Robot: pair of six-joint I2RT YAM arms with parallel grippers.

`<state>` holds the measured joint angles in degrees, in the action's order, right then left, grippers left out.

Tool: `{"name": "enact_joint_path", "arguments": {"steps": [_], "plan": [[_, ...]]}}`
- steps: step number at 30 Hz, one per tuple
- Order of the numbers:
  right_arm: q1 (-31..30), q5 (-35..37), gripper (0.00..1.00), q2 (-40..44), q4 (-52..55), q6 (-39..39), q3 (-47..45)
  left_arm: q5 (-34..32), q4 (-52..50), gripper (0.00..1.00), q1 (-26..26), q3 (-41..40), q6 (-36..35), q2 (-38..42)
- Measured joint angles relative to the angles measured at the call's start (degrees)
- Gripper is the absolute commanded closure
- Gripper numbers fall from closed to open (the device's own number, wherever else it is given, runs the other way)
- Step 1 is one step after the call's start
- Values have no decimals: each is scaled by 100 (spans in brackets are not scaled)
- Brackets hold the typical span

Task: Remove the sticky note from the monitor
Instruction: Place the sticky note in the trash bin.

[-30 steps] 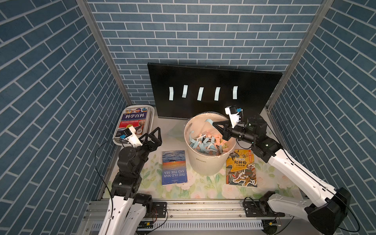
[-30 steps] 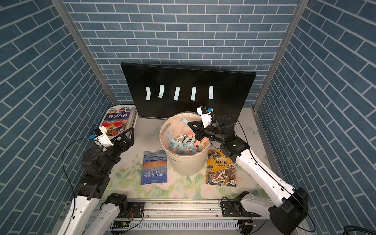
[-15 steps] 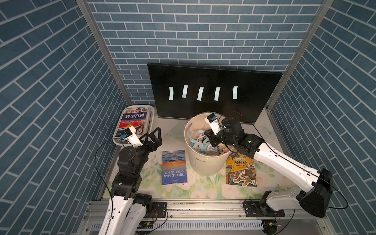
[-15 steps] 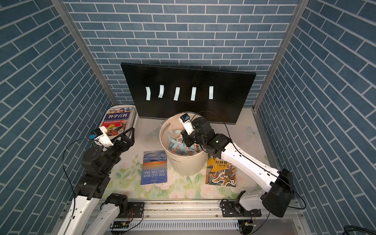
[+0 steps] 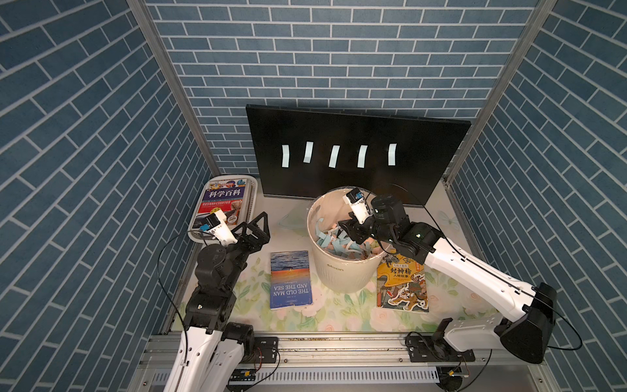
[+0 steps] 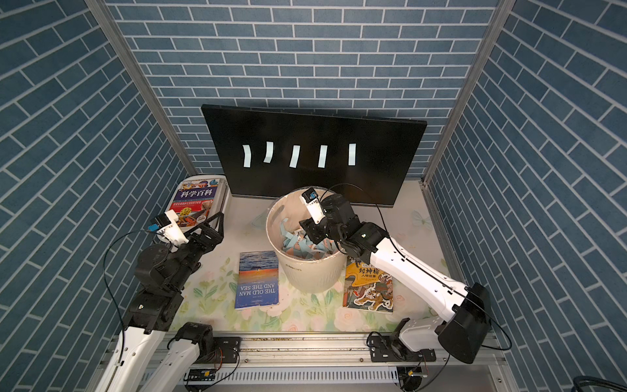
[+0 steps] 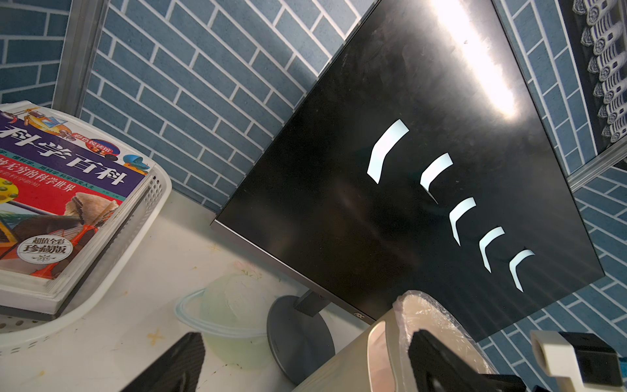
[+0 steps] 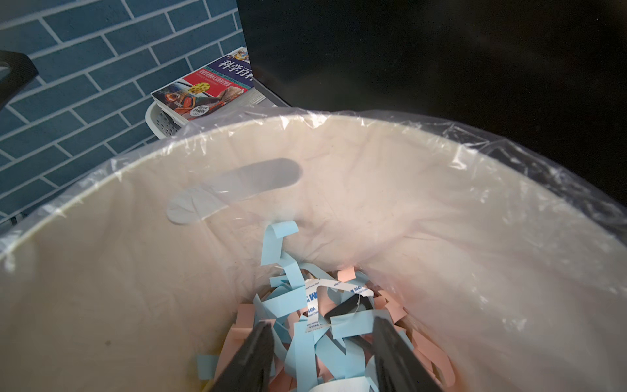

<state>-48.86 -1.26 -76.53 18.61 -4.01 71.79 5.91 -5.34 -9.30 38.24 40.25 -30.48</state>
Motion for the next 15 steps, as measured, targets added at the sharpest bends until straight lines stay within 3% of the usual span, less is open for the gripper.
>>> {"name": "enact_joint_path", "arguments": {"steps": [15], "plan": [[0, -72, 29, 610, -245, -22, -28, 72, 72, 0, 0, 203, -2, -278]]}}
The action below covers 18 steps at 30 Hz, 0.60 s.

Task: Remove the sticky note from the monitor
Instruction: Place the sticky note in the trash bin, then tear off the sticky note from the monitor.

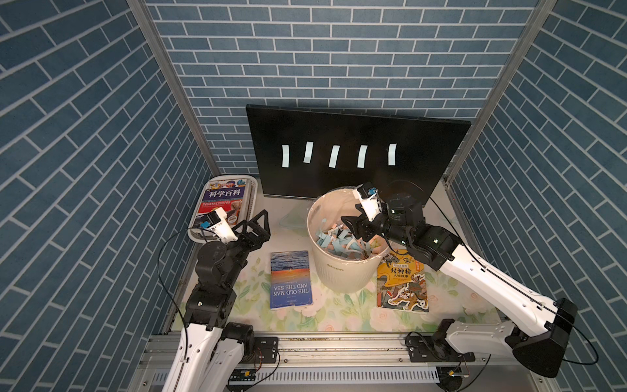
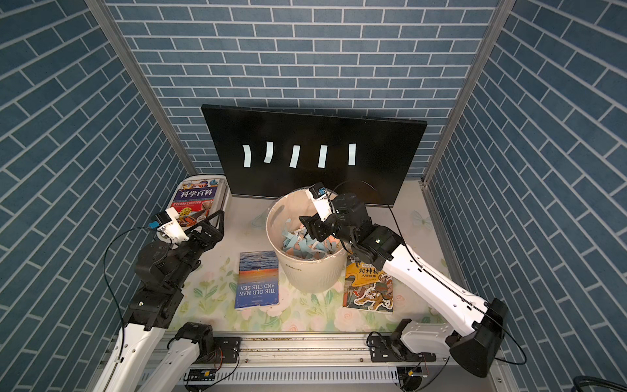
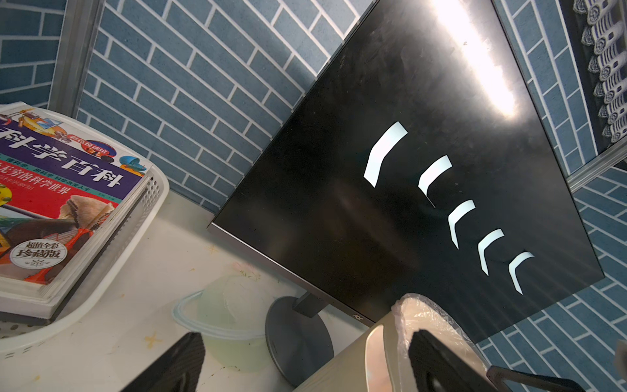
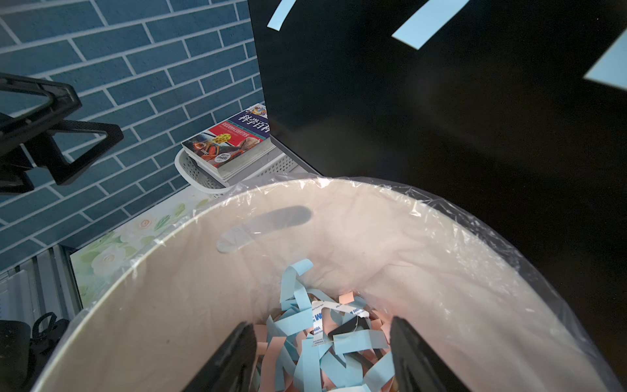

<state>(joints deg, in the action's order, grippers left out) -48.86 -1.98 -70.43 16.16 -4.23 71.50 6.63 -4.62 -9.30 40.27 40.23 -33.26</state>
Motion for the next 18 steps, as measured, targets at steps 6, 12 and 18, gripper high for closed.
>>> {"name": "enact_joint_path", "arguments": {"steps": [6, 12, 18], "plan": [[9, 9, 19, 398, -264, -7, -313, 223, 291, 0, 0, 308, 0, -603], [85, 59, 9, 920, -671, -46, -918, 566, 752, 0, 0, 459, 2, -1213], [205, 96, 1, 1561, -970, -50, -1644, 953, 1270, 0, 0, 595, 48, -1812]]}}
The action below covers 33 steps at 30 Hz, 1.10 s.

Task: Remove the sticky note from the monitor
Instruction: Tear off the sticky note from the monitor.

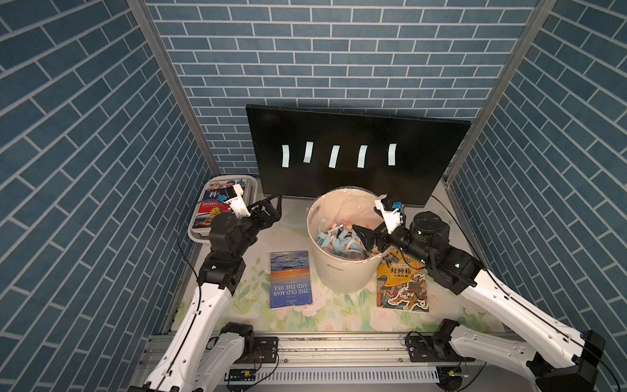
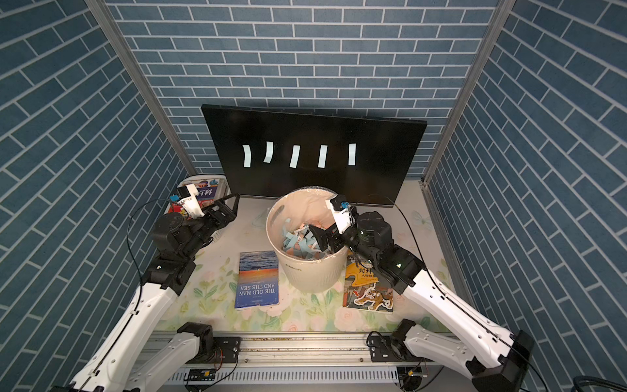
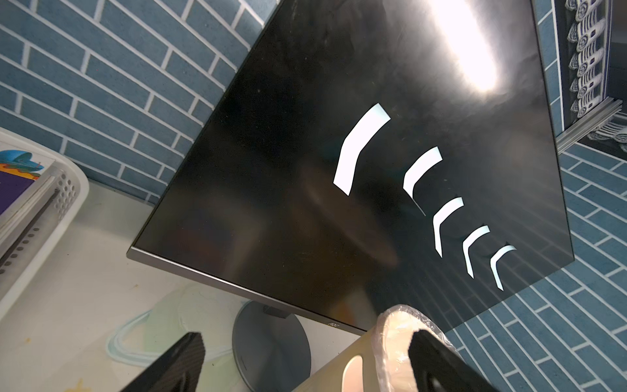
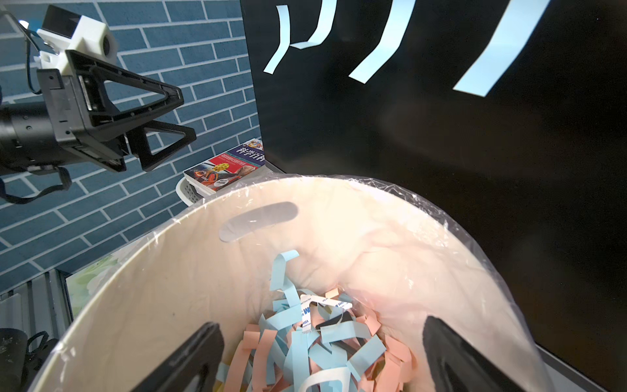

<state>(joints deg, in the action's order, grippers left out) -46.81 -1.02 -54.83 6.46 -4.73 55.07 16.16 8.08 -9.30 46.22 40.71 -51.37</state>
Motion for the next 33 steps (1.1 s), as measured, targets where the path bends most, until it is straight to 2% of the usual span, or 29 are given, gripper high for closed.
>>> {"name": "enact_joint_path", "arguments": {"steps": [6, 14, 20, 33], "plan": [[26, -13, 0, 756, -223, 0, -627, 450, 697, 0, 0, 372, 216, -675], [26, 17, 1, 1563, -437, 7, -931, 918, 1532, 1, 2, 826, 688, -1567], [26, 66, 0, 1766, -566, 7, -1084, 1115, 2006, 3, 2, 925, 984, -1899], [33, 83, 0, 1961, -660, 7, -1193, 1180, 2774, 16, 120, 1097, 1738, -2304]]}}
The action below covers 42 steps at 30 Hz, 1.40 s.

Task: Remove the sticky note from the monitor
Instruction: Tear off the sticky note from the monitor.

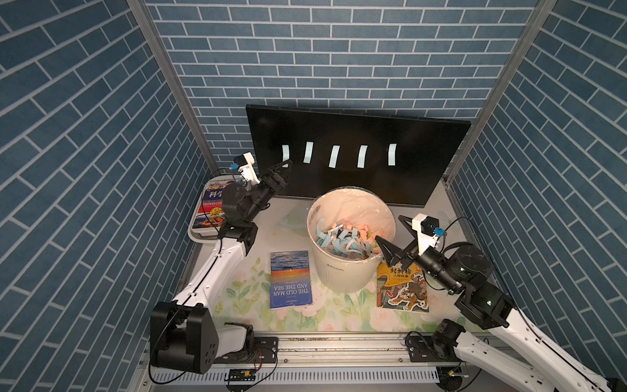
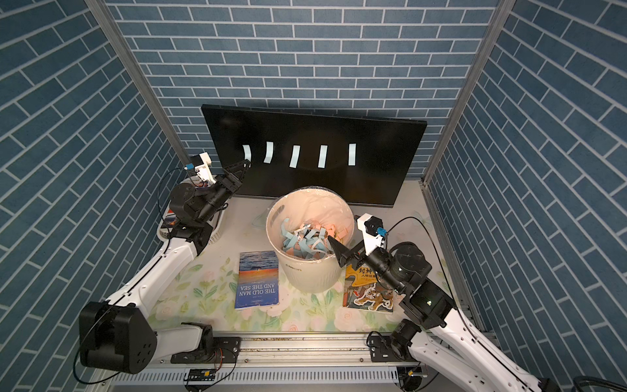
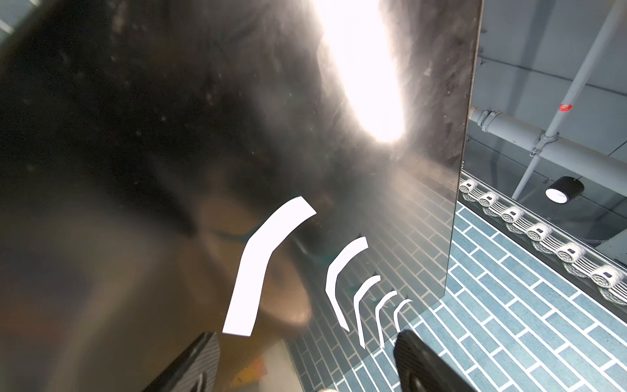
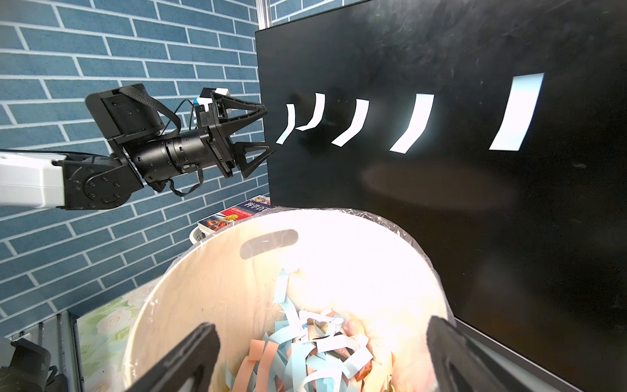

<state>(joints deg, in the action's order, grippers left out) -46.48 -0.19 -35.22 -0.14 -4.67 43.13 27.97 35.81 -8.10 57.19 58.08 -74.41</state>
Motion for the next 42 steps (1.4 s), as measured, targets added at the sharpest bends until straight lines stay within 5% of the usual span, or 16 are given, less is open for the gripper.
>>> {"name": "enact_joint_path", "arguments": {"steps": [16, 42], "plan": [[44, -4, 0, 111, -138, 0, -52, 4, 291, 21, 37, 111, 758, -450], [81, -20, 0, 181, -170, -2, -90, -68, 802, 75, 70, 291, 1521, -717]]}}
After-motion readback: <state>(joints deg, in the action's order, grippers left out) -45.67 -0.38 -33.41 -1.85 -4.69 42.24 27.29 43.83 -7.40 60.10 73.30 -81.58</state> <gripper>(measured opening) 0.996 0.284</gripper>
